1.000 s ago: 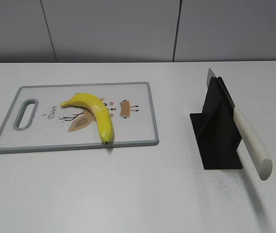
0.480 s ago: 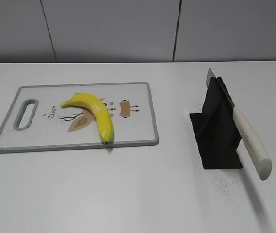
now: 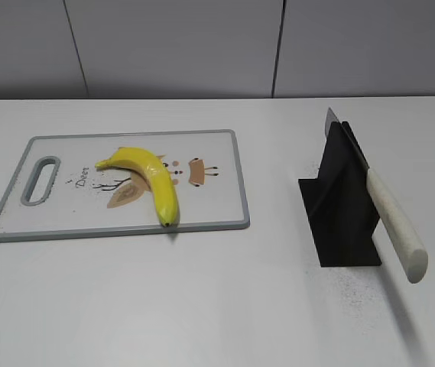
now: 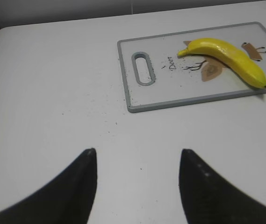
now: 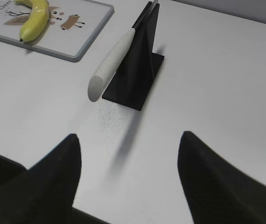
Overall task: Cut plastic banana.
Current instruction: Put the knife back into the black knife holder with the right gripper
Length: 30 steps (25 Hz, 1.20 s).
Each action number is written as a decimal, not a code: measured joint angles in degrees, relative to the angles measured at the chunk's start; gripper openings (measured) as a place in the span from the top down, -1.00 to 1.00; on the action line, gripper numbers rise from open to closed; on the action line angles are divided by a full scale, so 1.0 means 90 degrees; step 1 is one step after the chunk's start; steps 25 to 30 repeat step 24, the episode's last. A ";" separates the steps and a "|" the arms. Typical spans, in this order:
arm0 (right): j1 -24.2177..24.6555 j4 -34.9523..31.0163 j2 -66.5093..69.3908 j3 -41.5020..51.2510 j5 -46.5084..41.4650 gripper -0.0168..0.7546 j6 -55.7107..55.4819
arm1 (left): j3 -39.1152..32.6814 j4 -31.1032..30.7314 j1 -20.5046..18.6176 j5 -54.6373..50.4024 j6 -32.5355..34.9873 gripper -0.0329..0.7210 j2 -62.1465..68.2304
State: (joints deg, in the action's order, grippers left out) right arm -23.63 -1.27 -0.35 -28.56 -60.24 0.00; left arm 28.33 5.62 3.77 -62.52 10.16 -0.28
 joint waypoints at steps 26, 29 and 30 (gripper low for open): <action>0.2457 -0.0014 0.0000 0.0000 0.0000 -0.38 0.0000 | 0.0000 0.0000 0.0000 0.0000 -0.0005 -0.53 0.0000; 0.2457 -0.0014 0.0000 0.0000 0.0000 -0.38 0.0000 | 0.0000 0.0000 0.0000 0.0000 -0.0005 -0.53 0.0000; 0.2457 -0.0014 0.0000 0.0000 0.0000 -0.38 0.0000 | 0.0000 0.0000 0.0000 0.0000 -0.0005 -0.53 0.0000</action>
